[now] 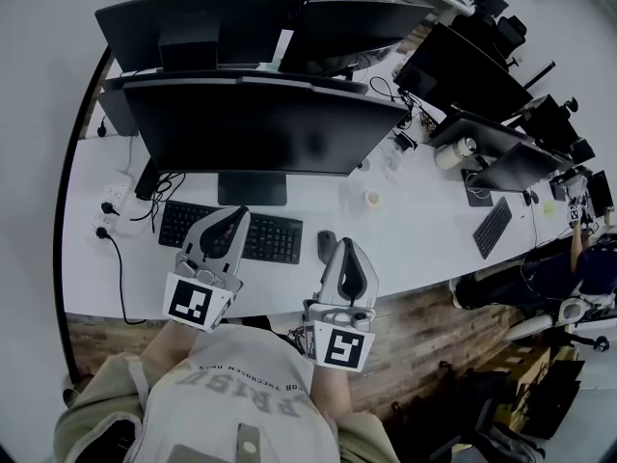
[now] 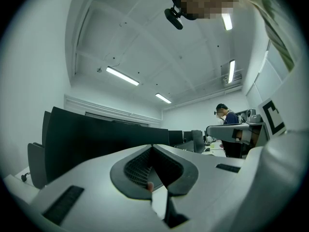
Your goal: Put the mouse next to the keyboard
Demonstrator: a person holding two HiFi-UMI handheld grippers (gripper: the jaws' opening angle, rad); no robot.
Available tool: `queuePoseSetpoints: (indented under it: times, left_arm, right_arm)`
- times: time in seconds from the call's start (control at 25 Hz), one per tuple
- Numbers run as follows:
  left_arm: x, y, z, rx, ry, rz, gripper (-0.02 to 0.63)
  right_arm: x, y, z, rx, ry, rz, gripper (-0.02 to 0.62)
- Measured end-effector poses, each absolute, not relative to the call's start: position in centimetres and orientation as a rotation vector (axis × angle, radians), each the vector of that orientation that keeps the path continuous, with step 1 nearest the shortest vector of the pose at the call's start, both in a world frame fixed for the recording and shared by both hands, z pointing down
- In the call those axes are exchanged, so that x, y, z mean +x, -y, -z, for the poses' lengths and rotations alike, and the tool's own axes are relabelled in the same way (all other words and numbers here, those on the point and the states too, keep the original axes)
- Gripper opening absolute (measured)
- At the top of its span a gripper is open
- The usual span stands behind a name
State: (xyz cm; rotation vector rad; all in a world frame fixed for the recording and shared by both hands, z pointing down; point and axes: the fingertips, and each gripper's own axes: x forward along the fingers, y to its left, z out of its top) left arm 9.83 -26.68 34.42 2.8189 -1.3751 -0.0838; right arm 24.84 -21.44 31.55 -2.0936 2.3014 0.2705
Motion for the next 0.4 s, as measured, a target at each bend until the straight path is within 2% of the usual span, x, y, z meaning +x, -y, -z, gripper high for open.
queuePoseSetpoints:
  times: [0.4]
  left_arm:
    - [9.73, 27.14, -34.67, 2.817, 1.377, 0.078, 0.011]
  right_arm:
    - [25.23, 21.72, -31.39, -2.101, -2.292, -0.282, -0.002]
